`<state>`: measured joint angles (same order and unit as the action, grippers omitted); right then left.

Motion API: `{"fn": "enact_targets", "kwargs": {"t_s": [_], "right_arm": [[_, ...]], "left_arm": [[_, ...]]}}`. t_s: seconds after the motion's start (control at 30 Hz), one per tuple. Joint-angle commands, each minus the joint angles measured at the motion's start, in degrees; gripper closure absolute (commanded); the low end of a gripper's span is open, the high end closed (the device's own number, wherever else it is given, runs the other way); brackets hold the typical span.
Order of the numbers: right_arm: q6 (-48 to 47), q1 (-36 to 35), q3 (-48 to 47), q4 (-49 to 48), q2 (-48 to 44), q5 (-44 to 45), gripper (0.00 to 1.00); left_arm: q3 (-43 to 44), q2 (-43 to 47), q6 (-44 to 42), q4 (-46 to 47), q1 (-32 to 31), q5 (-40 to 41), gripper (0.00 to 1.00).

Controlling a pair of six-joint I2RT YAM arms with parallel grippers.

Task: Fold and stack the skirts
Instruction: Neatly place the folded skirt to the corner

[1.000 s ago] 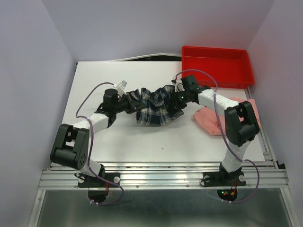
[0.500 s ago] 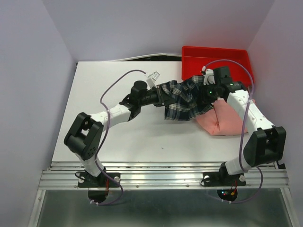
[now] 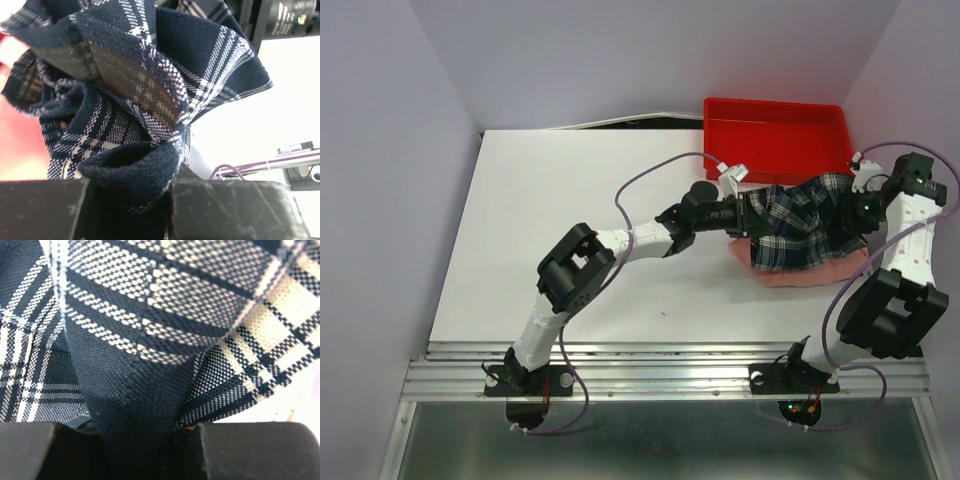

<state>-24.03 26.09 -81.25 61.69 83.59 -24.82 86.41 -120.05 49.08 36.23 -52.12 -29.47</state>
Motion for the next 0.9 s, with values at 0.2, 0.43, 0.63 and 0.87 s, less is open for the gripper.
{"fn": "enact_targets", "kwargs": {"t_s": [0.2, 0.43, 0.63, 0.87], "right_arm": [[-15.9, 13.2, -2.0, 0.5, 9.2, -6.7, 0.99], [-15.5, 13.7, 2.4, -6.8, 14.0, -11.2, 0.96], [-13.8, 13.7, 0.5, -8.0, 16.6, -12.0, 0.68], [-11.9, 14.3, -1.0, -8.7, 16.3, -4.9, 0.34]], "left_arm": [[7.7, -8.3, -0.1, 3.9, -2.4, -3.0, 1.00], [8.9, -12.4, -1.7, 3.1, -2.3, -2.2, 1.00], [10.4, -13.7, -2.8, 1.2, -1.8, -1.6, 0.90], [9.0, -10.4, -3.0, -0.5, 1.0, -2.3, 0.14]]}}
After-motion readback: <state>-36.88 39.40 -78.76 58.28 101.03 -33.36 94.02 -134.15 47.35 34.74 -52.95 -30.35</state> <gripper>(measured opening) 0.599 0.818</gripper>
